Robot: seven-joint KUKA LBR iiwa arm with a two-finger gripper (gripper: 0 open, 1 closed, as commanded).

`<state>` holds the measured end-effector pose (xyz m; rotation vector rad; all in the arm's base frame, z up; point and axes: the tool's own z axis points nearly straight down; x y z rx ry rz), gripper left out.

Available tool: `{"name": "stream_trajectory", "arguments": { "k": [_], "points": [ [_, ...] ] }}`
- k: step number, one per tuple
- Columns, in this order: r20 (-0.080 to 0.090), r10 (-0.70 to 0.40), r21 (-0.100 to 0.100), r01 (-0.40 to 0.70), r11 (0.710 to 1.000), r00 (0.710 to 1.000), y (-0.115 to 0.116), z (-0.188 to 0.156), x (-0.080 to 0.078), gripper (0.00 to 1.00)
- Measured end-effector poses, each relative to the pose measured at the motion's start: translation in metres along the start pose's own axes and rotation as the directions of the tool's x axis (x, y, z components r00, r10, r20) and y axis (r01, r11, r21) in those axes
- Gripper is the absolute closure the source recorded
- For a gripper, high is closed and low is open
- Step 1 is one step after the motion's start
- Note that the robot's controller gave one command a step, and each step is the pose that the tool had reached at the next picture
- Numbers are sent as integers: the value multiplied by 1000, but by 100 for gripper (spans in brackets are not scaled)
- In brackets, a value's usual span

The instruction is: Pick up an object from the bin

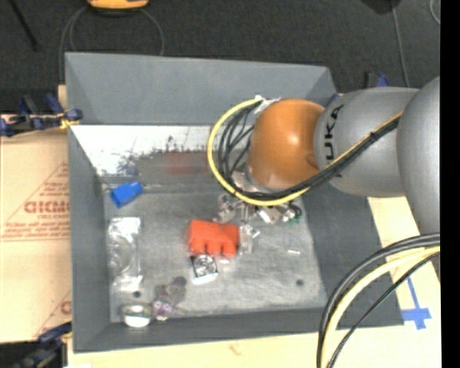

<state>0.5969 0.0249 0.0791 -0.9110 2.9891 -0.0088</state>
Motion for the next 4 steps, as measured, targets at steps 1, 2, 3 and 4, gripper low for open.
{"name": "stream_trajectory", "arguments": {
  "k": [1,2,3,4],
  "points": [
    [0,1,0,-1,1000,1000,0,0,0,100],
    [0,2,0,-2,1000,1000,0,0,0,100],
    [-3,10,-2,-10,1000,1000,-1,-100,-9,100],
    [-3,-18,-2,18,1000,1000,-10,-197,-1,100]
  ]
}}
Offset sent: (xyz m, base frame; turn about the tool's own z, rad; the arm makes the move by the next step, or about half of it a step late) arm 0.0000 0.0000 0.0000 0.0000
